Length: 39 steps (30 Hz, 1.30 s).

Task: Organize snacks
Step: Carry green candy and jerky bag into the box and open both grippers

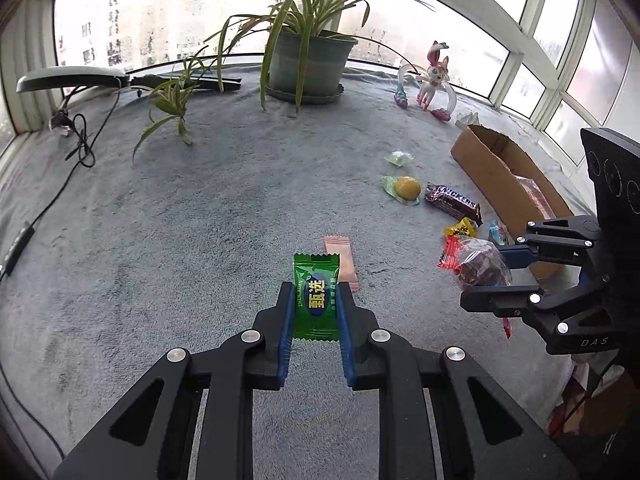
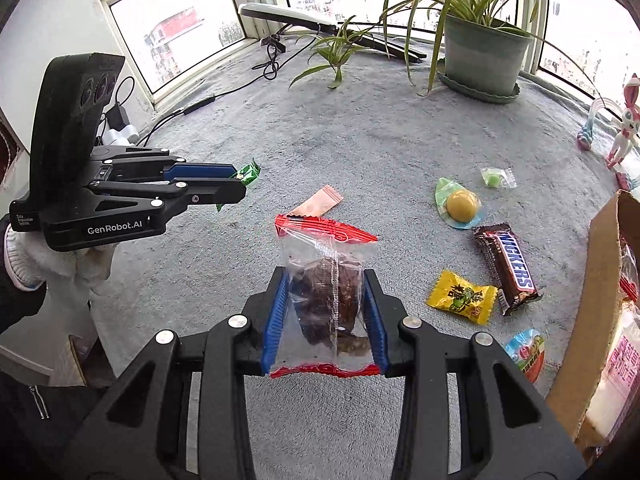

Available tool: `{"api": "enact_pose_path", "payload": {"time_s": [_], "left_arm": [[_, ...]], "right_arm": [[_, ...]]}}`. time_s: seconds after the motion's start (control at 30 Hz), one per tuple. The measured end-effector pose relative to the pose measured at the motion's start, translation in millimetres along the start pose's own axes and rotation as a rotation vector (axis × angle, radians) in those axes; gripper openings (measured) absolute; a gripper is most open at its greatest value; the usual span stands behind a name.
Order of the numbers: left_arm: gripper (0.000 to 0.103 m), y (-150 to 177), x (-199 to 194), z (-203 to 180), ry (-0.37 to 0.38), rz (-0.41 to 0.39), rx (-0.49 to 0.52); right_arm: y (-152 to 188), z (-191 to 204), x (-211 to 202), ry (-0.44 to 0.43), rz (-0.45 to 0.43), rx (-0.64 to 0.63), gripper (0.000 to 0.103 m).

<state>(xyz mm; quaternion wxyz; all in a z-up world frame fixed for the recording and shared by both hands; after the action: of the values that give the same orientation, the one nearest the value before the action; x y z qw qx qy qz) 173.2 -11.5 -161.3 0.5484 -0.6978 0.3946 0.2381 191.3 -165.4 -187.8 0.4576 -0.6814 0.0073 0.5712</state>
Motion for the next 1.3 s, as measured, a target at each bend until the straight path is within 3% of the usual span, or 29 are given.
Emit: {"api": "enact_pose_path", "payload": {"time_s": [0.27, 0.73, 1.07, 1.3], "left_arm": [[0.018, -20.1, 6.1, -44.5, 0.077, -0.036, 0.039], [0.018, -49.5, 22.6, -135.3, 0.235, -0.055, 0.098], [0.018, -58.2, 38.9, -210.7, 0.329, -0.036, 0.168], [0.018, -47.4, 57.5, -256.6, 0.377, 0.009, 0.210]], "right_arm": [[8.2, -52.6, -48.4, 0.106, -0.071, 0.102, 0.038], [37.0, -155.4, -119.6, 0.284, -0.118, 0.277, 0.038], [57.9, -219.7, -133.8, 0.385, -0.082, 0.362, 0.038], [70.0, -252.7, -129.4, 0.425, -0.039, 0.397, 0.038]]}}
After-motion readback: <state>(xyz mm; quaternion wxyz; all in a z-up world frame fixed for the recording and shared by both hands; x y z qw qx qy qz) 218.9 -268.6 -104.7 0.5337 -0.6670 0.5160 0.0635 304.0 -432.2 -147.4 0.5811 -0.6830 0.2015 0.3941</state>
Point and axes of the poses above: each gripper's, at about its wrist camera, not at the fingertips, and x roughly the way its jaws point, z to its left, y to its underside, the point moved 4 cm from there along x, roughly the way its jaws point, and after that the axes turned 9 degrees about -x, right-handed, at the moved point
